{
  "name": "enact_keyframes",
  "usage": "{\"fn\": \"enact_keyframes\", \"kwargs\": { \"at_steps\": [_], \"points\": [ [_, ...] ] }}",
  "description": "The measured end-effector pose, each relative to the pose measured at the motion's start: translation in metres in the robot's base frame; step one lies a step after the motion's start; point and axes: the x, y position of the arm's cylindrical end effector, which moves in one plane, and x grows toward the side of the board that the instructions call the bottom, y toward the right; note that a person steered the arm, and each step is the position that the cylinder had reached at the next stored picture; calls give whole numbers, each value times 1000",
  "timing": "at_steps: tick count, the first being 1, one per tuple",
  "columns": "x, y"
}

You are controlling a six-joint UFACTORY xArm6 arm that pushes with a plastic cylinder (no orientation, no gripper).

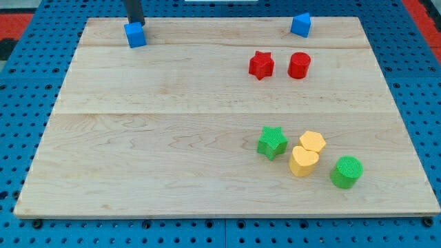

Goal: Move the blue triangle to the top center

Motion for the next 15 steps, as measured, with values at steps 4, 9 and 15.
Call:
{"fn": "enact_keyframes", "kwargs": {
  "at_steps": [4, 9, 15],
  "points": [
    [29, -30],
    [52, 333],
    [83, 193]
  ]
}}
